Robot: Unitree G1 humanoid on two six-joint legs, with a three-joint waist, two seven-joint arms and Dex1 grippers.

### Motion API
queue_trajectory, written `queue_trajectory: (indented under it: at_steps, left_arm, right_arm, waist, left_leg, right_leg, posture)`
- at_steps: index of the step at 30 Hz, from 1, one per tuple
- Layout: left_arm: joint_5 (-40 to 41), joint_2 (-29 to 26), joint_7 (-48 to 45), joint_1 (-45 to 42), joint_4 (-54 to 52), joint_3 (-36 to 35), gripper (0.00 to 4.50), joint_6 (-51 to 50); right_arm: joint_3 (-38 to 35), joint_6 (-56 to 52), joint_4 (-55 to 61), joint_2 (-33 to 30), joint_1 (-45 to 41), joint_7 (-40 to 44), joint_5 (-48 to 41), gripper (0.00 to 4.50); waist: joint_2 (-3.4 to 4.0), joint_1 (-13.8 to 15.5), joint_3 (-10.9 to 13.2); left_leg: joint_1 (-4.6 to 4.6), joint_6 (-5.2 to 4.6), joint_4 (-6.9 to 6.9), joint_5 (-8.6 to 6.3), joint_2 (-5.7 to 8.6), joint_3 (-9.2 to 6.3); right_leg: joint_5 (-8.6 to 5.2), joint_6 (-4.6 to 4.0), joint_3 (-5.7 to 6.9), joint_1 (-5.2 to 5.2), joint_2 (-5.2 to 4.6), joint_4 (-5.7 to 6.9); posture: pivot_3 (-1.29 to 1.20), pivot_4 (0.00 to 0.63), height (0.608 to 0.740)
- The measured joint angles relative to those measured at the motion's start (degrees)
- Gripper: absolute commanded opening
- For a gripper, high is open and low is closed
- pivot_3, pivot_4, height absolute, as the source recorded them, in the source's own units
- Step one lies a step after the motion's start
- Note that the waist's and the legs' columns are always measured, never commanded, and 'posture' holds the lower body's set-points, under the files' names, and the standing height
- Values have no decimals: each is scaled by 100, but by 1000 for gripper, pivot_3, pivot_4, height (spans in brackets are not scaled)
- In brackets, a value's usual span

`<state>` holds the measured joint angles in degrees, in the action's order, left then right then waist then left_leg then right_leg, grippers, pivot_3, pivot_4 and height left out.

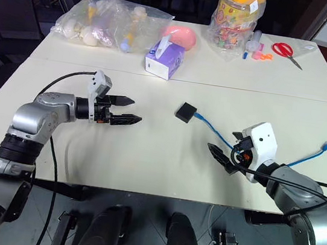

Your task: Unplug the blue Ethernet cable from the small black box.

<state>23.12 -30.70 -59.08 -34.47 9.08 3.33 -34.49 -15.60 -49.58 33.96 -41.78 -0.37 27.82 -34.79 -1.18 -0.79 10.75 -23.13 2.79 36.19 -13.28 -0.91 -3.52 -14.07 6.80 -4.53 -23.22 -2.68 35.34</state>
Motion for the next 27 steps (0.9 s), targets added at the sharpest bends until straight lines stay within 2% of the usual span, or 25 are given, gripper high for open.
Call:
queue_trajectory:
  at_steps: [15,24,27]
  left_arm:
    - [-25,96,-118,-200,267,47,4474,157]
    - [-219,41,-586,-521,563,311,4474,411]
    - [-296,-33,-846,-735,824,350,4474,572]
  right_arm:
    - [86,-3,-38,-25,-76,61,147,4500]
    - [318,7,-238,-55,-362,206,327,4500]
    - [560,224,-636,12,-674,336,434,4500]
  waist:
    - [0,-1,0]
    - [0,-3,0]
    - [-1,-19,0]
  left_leg:
    - [0,0,0,0,0,0]
    - [0,0,1,0,0,0]
    - [3,0,2,0,0,1]
  right_leg:
    - [1,1,0,0,0,1]
    - [1,1,0,0,1,2]
    - [1,1,0,2,1,2]
  posture:
    - [0,150,739]
    - [0,150,739]
    - [0,150,739]
